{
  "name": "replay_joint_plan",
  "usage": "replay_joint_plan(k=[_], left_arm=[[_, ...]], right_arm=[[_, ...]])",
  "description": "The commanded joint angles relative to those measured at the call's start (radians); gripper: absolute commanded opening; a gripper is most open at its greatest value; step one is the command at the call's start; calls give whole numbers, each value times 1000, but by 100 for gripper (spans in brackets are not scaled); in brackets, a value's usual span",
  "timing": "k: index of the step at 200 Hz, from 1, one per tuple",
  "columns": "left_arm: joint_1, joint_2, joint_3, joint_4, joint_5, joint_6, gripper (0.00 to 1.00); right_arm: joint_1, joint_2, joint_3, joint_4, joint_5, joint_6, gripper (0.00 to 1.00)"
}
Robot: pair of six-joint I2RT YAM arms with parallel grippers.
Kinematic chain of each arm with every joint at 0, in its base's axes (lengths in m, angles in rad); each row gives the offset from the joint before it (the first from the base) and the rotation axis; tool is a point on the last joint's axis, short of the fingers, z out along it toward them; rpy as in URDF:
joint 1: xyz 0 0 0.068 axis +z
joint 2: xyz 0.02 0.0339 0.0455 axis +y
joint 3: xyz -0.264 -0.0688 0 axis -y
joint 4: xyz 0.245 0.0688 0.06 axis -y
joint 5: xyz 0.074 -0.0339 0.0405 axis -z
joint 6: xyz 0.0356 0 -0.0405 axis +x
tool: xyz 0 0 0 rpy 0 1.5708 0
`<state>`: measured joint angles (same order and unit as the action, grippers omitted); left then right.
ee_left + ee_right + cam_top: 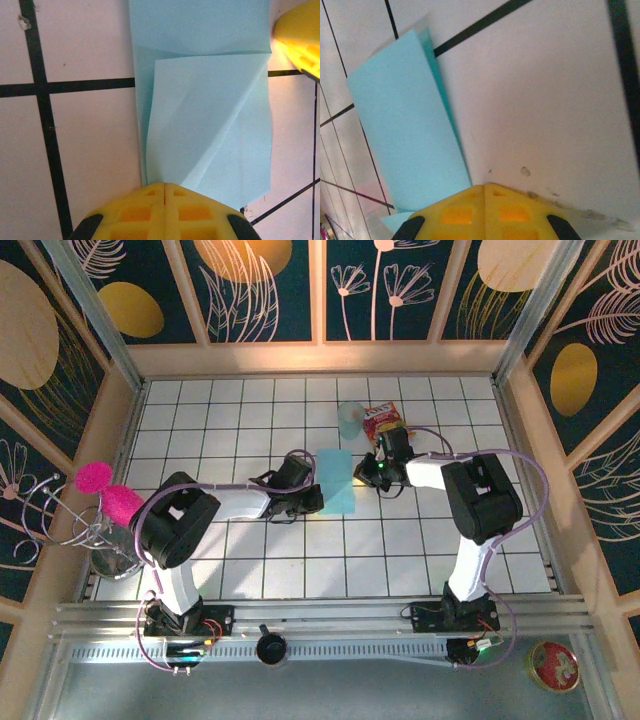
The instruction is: Fold a paper plane with a square sheet of paper (pick it up from the middle)
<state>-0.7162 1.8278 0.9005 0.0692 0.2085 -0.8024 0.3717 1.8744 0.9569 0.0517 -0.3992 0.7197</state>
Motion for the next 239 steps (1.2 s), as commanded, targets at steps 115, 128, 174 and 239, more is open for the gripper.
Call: replay_joint_plan(k=[115,128,174,239], left_arm=[[52,25,165,-21,64,17,24],[59,44,173,-23,62,20,24],[86,89,172,-22,53,16,24],[90,123,153,-25,51,11,24]], right_arm=[[91,-183,-128,90,-22,125,38],[99,-164,-125,101,-34,138,38],[111,-120,-120,118,-50,164,39],[118,-83,-95,101,-60,171,38]])
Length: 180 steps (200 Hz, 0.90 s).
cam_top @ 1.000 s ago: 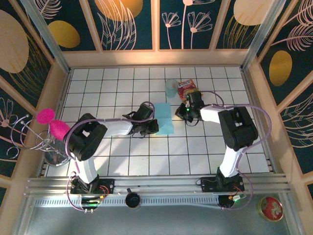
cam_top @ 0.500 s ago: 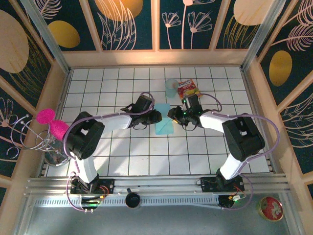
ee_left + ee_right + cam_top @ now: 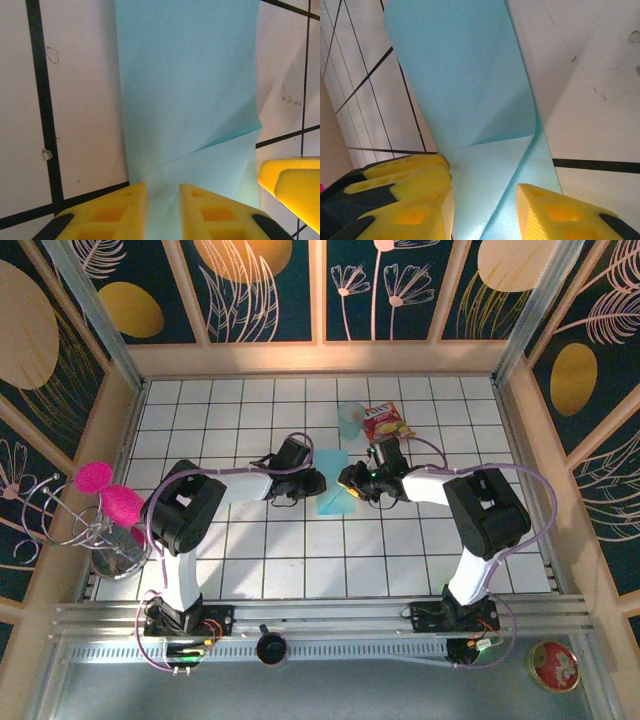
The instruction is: Fold a paper plane with a square sheet of paper (pick it up from the middle)
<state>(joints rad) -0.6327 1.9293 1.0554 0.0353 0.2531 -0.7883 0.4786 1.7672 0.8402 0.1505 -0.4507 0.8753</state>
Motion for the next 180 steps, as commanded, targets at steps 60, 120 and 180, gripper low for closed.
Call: replay_joint_plan(k=[60,120,180], left_arm=[[8,21,-11,8,3,-2,24],[8,14,-21,10,2,0,23],[8,-2,-20,13,2,-3,23]], right_arm=[[15,49,28,28,-32,16,33],[18,68,12,82,-73,40,28],[22,55,-23,143,-92,48,23]])
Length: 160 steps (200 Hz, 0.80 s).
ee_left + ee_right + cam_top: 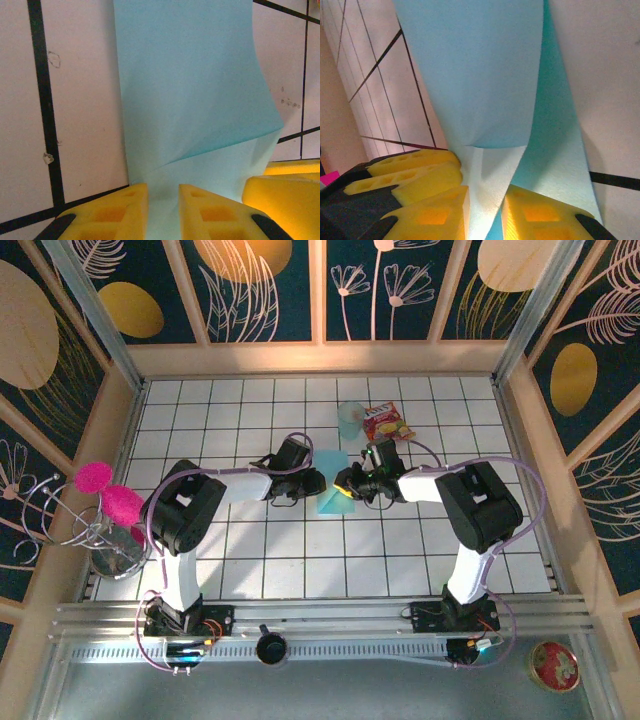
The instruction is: Fold a paper plane with a square sheet of paper (pick it up from the middle)
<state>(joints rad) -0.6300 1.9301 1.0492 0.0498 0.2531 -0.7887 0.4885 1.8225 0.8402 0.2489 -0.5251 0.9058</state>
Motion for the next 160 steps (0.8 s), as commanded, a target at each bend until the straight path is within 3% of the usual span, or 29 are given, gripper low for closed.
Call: replay_joint_plan(k=[1,74,111,160], left_arm=[[5,-2,-14,-1,2,-3,23],[8,-41,-26,14,8,-9,23],[26,-111,-66,63,14,-40,24],[92,-281,-173,143,27,-88,42]], right_arm=[[12,-1,-23,44,-18,18,23],[26,23,-30,90,-22,27,17],[20,13,-29,90,3,8,6],[7,-89,-49,159,16,-81,0]])
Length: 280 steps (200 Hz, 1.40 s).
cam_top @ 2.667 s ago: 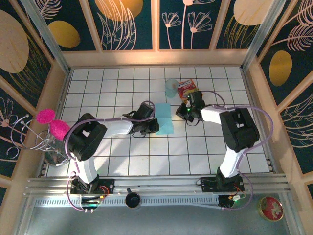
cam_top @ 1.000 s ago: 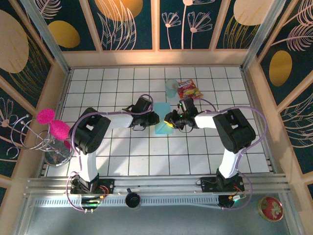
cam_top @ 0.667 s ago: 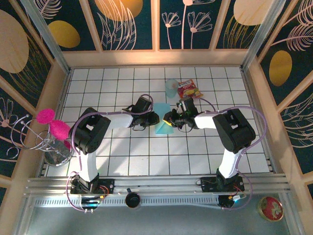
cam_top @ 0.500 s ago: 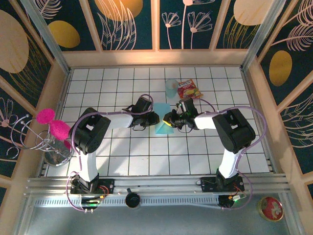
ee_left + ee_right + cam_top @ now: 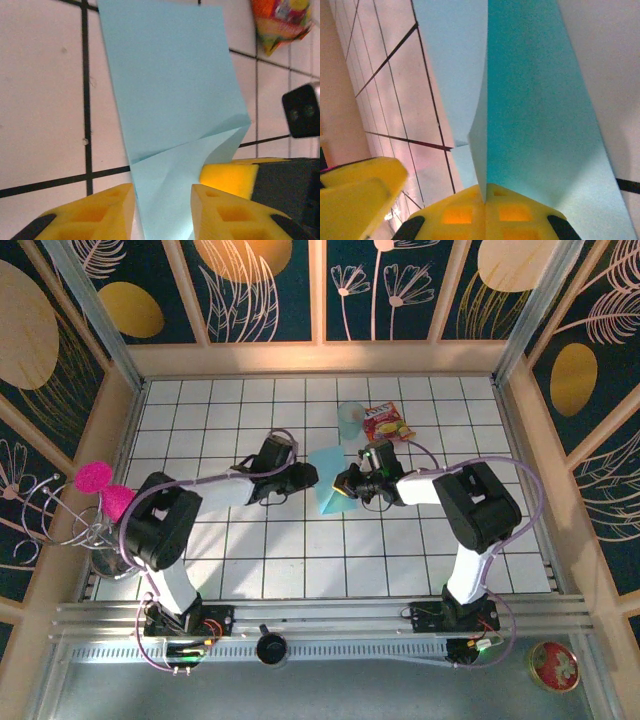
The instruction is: Fold a paper plane with a square sheet of paper (pick it up from the middle)
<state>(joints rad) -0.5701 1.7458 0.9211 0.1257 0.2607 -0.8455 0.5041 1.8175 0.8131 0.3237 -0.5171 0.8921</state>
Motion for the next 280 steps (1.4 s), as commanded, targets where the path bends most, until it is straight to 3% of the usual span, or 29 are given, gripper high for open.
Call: replay_joint_plan(k=[1,64,91,126,167,208,280], left_arm=[[33,-101,-48,69,20,-32,43],[81,-258,-225,399,222,-256,80],[81,-275,-304,633,280,-388,88],[80,-230,-317,783,348,-465,90],[78,-179,-321,919,406,-518,82],[79,-158,-312,939,422,-519,63],[79,-154,-281,754,389,-412,26]], right_arm=[[-9,-87,-24,87,6,-70,0],[-15,-229,-50,263,-125,-71,0],[-16,-261,-57,339,-170,-22,1],[-17,-265,-54,384,-204,25,1],[-23,-258,-68,440,-227,83,2],[-40,-254,-78,447,-235,104,2],[-56,-277,-96,382,-226,74,11]])
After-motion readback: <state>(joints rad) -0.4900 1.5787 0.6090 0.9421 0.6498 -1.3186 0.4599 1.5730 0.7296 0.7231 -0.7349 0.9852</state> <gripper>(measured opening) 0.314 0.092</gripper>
